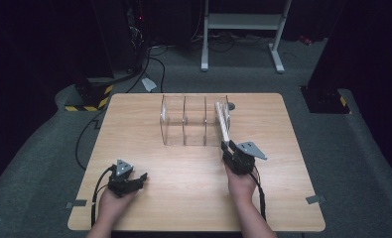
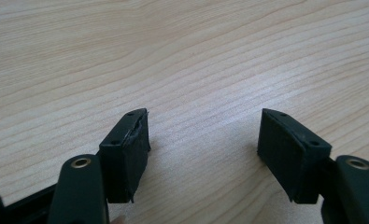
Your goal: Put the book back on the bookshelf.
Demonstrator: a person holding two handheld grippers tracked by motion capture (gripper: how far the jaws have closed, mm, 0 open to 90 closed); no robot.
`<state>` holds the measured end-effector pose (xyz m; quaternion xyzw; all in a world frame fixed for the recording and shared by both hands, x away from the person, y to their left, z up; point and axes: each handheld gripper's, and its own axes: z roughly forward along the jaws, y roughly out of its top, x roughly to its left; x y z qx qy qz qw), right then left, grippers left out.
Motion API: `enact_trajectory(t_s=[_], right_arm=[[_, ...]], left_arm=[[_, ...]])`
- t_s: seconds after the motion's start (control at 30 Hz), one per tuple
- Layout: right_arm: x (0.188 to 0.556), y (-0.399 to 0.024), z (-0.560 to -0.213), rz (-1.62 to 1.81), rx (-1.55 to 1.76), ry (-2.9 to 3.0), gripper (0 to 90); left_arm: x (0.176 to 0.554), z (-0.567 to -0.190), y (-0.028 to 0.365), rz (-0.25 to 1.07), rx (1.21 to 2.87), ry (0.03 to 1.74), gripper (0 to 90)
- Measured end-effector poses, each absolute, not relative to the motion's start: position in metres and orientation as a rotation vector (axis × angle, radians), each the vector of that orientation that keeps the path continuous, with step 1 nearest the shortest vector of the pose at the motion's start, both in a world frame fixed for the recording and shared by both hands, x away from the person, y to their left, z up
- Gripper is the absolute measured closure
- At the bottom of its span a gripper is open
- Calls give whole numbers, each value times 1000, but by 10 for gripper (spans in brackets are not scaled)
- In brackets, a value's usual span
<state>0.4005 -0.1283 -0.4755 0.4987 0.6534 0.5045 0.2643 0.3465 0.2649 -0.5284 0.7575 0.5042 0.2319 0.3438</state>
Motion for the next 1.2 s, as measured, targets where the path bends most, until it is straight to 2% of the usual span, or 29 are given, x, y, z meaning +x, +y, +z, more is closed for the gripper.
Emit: enact_trajectory(t_s=[1.2], right_arm=[[395,-129,-486,1419,1403,1799,697]], left_arm=[[347,-528,265,600,1970,1310,341]])
